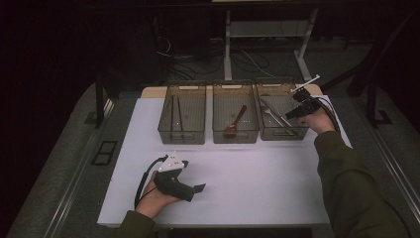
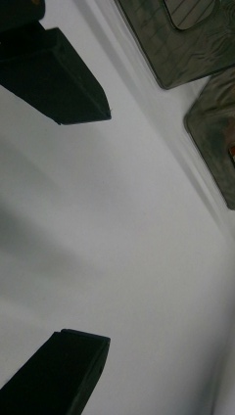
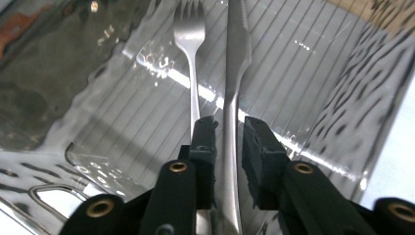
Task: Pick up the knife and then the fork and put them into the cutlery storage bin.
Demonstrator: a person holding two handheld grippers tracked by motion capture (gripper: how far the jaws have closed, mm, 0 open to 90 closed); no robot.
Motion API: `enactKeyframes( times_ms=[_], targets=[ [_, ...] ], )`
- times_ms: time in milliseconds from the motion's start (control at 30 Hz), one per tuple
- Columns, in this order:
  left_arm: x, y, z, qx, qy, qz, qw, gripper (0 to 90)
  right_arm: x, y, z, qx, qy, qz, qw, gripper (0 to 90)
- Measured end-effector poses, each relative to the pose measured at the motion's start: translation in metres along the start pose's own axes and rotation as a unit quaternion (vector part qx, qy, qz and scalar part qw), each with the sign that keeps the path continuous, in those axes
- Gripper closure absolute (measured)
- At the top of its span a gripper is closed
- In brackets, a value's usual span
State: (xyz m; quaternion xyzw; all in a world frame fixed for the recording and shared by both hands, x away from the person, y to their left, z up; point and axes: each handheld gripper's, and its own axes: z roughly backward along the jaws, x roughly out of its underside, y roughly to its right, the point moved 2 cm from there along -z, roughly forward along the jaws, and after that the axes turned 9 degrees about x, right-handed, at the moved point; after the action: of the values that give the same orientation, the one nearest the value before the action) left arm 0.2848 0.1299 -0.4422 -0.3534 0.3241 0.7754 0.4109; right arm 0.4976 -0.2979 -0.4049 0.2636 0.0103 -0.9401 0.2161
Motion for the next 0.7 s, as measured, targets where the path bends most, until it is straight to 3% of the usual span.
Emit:
enactKeyframes(
  times_ms=[167, 433, 700],
  targets=[
    [0.000, 0.000, 0.000, -0.002, -0.001, -0.001, 1.0000, 0.0, 0.000, 0.003, 0.004, -0.001, 0.016, -0.013, 0.9998, 61.1],
    [0.000, -0.003, 0.002, -0.005, 0.002, 0.000, 1.0000, 0.0, -0.001, 0.005, 0.013, -0.022, 0.059, -0.029, 0.9976, 41.7],
    [0.000, -0.007, 0.001, -0.008, 0.001, 0.000, 1.0000, 0.0, -0.002, 0.003, 0.024, -0.015, 0.099, -0.035, 0.9943, 30.4]
  ],
)
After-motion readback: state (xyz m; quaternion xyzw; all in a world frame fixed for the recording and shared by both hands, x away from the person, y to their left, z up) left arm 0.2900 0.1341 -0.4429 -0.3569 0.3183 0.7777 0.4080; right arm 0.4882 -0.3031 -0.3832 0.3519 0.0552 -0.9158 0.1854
